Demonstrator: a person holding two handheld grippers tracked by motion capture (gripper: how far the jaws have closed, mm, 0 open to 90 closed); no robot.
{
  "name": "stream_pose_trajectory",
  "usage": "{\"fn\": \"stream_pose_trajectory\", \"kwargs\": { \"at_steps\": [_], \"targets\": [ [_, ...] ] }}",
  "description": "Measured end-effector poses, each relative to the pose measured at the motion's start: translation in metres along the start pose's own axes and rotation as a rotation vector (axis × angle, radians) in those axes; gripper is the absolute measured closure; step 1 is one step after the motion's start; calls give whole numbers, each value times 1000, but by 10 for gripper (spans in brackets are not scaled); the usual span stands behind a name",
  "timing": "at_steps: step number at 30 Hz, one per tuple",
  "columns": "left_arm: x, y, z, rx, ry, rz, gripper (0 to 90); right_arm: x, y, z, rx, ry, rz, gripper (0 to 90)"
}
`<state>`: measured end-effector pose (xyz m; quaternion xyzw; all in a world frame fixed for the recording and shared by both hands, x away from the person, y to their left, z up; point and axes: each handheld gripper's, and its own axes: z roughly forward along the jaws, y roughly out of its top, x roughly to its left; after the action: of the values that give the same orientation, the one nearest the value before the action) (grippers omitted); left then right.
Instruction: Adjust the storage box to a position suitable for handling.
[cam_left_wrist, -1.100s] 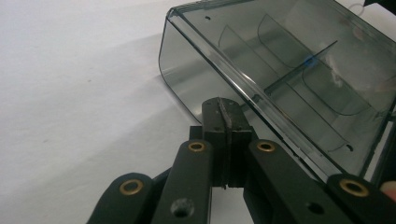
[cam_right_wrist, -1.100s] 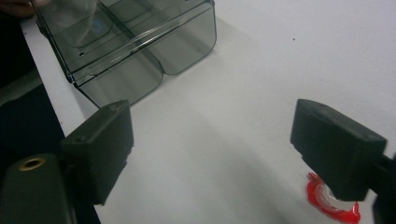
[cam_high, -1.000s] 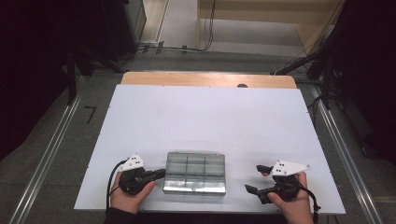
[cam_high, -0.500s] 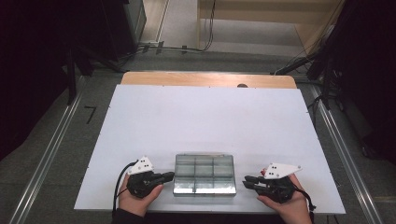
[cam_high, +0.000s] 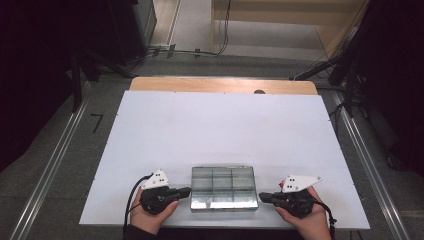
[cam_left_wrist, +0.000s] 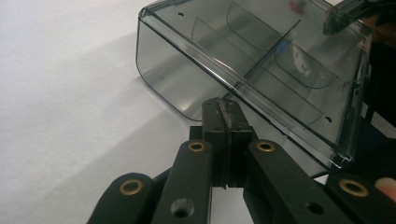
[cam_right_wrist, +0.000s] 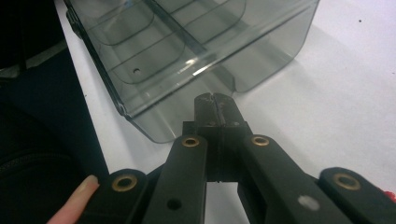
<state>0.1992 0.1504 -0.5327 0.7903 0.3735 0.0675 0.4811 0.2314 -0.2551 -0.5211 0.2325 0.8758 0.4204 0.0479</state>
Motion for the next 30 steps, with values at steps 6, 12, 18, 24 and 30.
{"fn": "stream_pose_trajectory", "kwargs": {
  "at_steps": [6,12,18,24,30],
  "targets": [
    [-4,2,6,1,-7,16,900,0,-3,-1,0,-2,11,876],
    [-5,3,8,-5,-4,8,900,-3,-4,-2,-5,0,18,877],
    [-10,5,13,-13,20,16,900,-6,-5,-5,-12,-15,30,878],
    [-10,5,9,-21,-6,29,900,-7,-4,-6,-10,-14,21,879],
    [-12,6,6,-27,-13,43,900,-6,-2,-9,-24,-11,9,879]
  ]
}}
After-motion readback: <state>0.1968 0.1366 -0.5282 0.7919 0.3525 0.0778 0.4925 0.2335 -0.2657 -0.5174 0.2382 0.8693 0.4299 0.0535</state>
